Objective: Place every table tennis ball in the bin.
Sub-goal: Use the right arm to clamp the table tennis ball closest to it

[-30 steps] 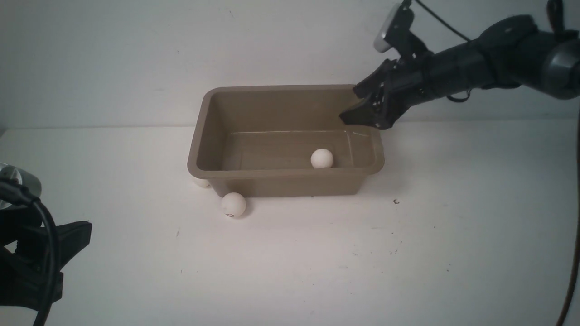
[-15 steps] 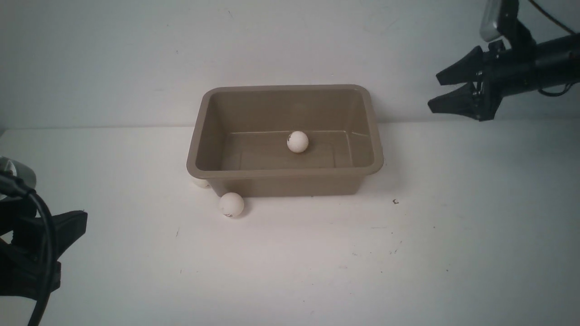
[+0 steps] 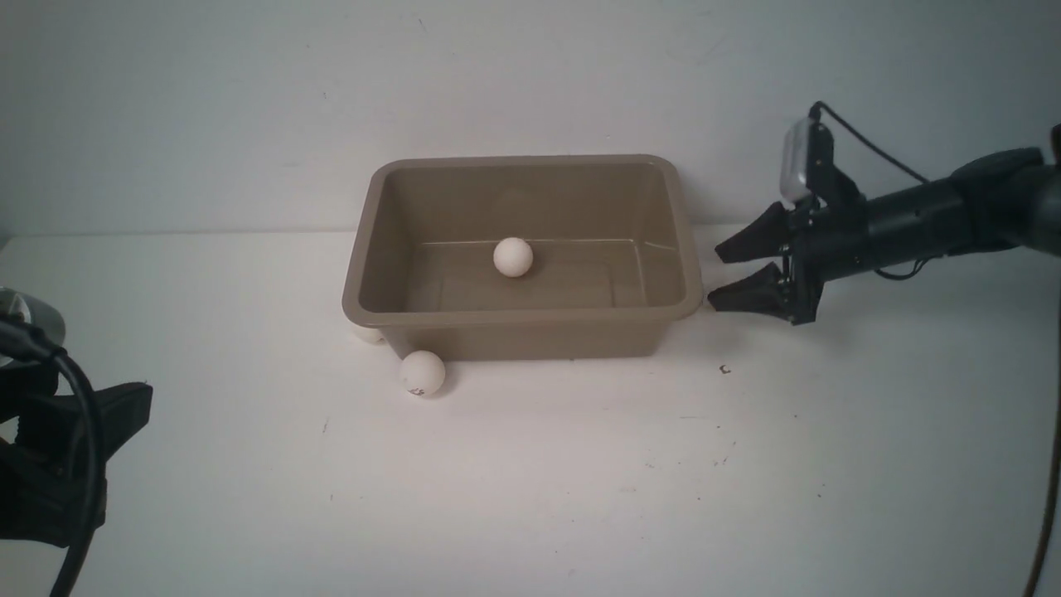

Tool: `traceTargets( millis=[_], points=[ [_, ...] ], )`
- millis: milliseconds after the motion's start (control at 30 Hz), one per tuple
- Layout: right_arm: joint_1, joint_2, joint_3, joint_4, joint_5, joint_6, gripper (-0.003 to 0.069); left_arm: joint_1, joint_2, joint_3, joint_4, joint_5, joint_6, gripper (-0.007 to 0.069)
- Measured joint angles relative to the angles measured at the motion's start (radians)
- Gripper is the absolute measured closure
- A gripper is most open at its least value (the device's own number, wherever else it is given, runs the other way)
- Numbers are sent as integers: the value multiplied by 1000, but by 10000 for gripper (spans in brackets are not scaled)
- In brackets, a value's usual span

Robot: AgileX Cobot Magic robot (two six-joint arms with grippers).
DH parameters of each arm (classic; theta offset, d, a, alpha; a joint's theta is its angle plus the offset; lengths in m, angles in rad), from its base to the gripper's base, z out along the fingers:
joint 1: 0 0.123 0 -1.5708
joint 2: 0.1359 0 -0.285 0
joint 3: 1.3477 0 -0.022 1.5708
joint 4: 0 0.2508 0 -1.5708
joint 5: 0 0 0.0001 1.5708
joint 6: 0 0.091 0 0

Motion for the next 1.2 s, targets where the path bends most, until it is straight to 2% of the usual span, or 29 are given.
traceTargets(
  millis=[533, 633, 700, 733, 767, 1067, 1200],
  points=[
    [85, 6, -1, 15, -203, -27, 156, 0, 0, 0, 1, 0, 0, 199],
    [85, 6, -1, 31, -227, -27, 198, 0, 0, 0, 1, 0, 0, 199],
    [85, 6, -1, 38, -236, -27, 263, 0, 0, 0, 1, 0, 0, 199],
    [85, 6, -1, 45, -241, -27, 334, 0, 0, 0, 1, 0, 0, 199],
    [85, 6, -1, 48, -245, -27, 351, 0, 0, 0, 1, 0, 0, 199],
    [81, 4, -1, 48, -278, -53, 342, 0, 0, 0, 1, 0, 0, 199],
    [23, -29, -1, 48, -284, -43, 342, 0, 0, 0, 2, 0, 0, 199]
  ],
)
